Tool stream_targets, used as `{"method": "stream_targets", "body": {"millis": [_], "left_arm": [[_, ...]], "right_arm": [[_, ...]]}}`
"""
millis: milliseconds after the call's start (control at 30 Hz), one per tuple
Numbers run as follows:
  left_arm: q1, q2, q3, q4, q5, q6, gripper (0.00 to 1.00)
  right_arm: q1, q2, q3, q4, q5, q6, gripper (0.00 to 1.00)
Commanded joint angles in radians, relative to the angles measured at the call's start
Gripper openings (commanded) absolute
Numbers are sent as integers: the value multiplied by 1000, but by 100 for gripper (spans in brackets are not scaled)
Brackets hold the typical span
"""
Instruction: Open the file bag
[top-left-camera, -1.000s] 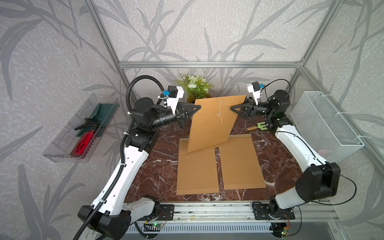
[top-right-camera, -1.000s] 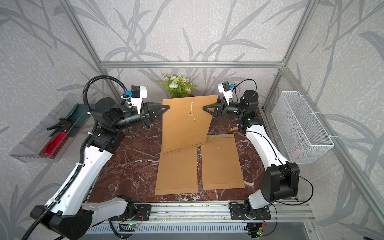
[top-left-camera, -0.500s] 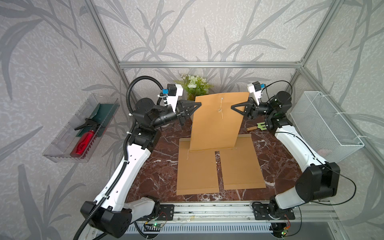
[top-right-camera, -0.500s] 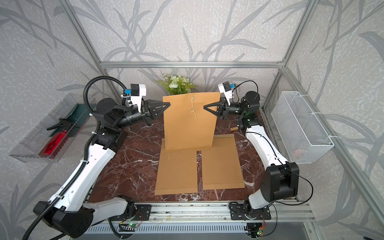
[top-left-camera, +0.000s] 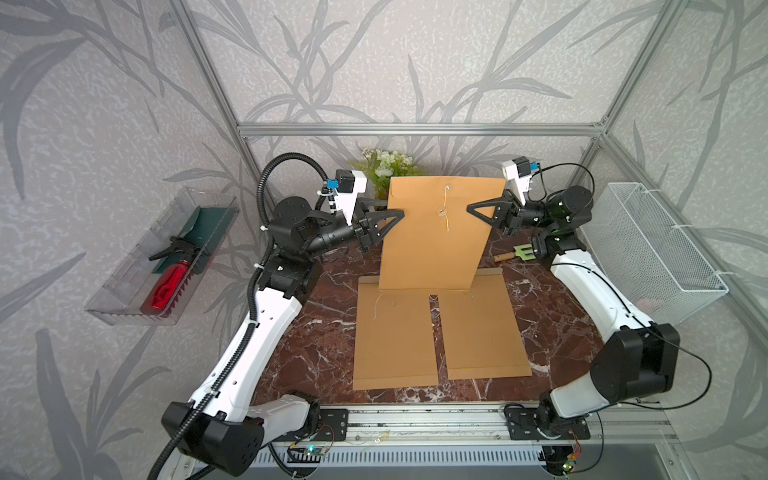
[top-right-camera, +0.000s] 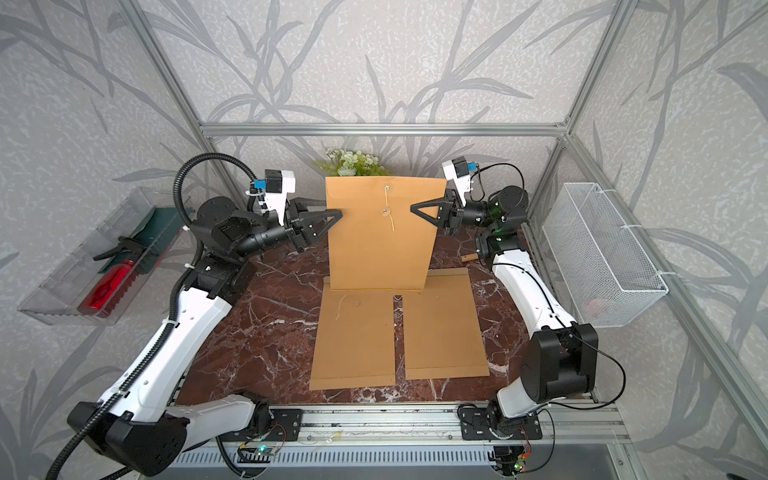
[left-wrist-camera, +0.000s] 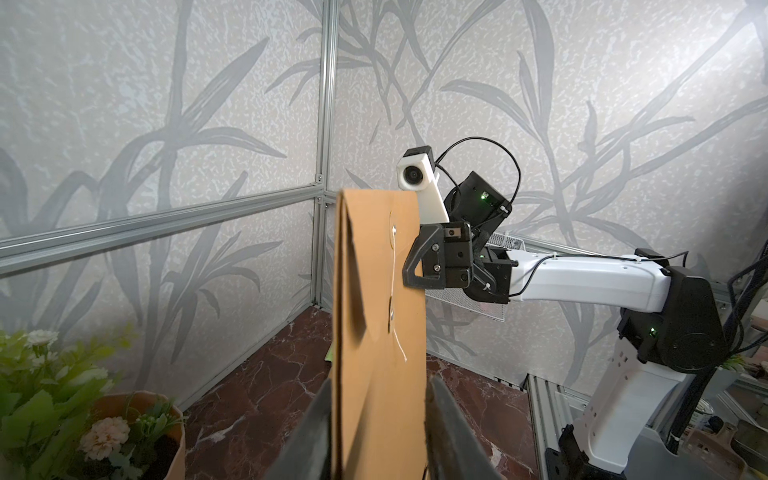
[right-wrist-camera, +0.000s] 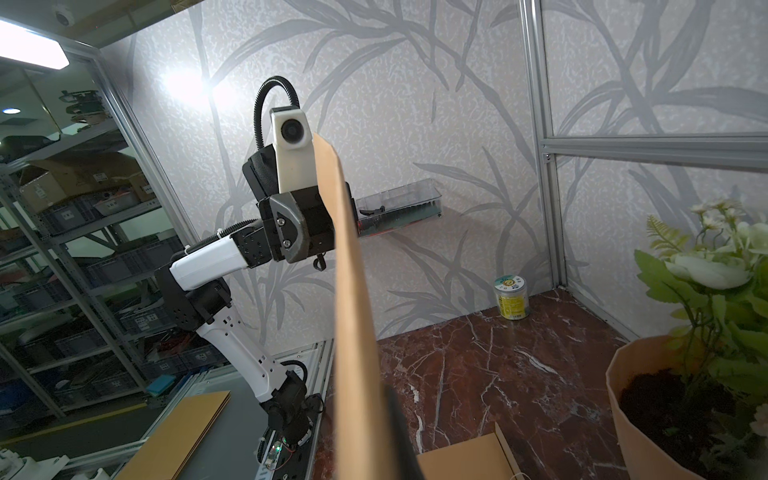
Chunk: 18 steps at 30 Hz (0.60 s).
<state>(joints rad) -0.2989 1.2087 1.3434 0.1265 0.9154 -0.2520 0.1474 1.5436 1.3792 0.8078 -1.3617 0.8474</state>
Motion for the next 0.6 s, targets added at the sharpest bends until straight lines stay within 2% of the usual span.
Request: {"method": "stream_targets", "body": {"millis": [0, 467, 567], "left_arm": [[0, 4, 5, 4, -1, 18, 35], [-14, 126, 97, 120, 33, -67, 35], [-16, 143, 109, 158, 41, -97, 33]], "right_arm": [[-4, 15, 45, 129, -2, 99, 0], [-5, -7, 43, 131, -28, 113, 0], [-4, -8, 41, 116, -28, 102, 0]]}}
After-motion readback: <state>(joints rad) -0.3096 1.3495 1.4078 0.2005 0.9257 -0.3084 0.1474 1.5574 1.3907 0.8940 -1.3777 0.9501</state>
